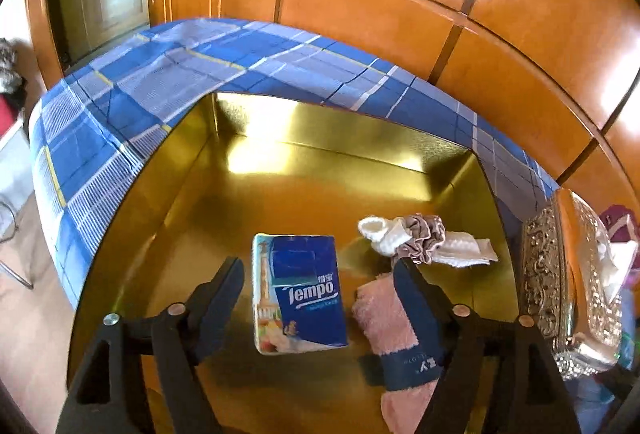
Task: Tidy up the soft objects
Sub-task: 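Carry the red sock onto the gold tray and open the right tool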
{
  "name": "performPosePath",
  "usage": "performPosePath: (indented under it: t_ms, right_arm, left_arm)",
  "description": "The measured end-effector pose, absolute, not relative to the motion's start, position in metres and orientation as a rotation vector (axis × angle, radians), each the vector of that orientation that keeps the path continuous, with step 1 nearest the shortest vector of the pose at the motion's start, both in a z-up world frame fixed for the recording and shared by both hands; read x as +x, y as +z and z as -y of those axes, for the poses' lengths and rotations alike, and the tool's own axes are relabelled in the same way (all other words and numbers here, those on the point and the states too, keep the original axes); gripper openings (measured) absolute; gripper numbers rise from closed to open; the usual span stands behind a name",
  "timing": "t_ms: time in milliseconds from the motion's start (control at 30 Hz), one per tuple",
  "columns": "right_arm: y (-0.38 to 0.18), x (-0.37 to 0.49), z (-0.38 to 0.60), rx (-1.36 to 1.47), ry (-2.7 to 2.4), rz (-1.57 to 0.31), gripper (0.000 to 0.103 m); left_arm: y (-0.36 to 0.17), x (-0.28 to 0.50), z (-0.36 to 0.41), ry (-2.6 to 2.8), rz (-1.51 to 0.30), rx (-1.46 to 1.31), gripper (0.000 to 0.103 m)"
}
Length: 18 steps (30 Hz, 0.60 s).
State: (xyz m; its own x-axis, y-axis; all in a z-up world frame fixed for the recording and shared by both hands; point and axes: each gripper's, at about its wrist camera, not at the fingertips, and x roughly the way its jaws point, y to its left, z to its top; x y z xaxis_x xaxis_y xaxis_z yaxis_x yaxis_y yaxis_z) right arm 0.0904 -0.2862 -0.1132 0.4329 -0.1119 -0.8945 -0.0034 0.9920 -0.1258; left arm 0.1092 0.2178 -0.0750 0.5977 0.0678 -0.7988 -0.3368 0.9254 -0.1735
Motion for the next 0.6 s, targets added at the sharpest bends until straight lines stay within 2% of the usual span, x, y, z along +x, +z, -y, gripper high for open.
performPosePath:
  t_ms: [600]
  right_arm:
    - [-0.112,0.093,0.292,-0.086,-0.077,-1.125,0.033]
  left_arm:
    - [-0.038,0.056,-0.15,0.041,-0.823,-0.225,0.082]
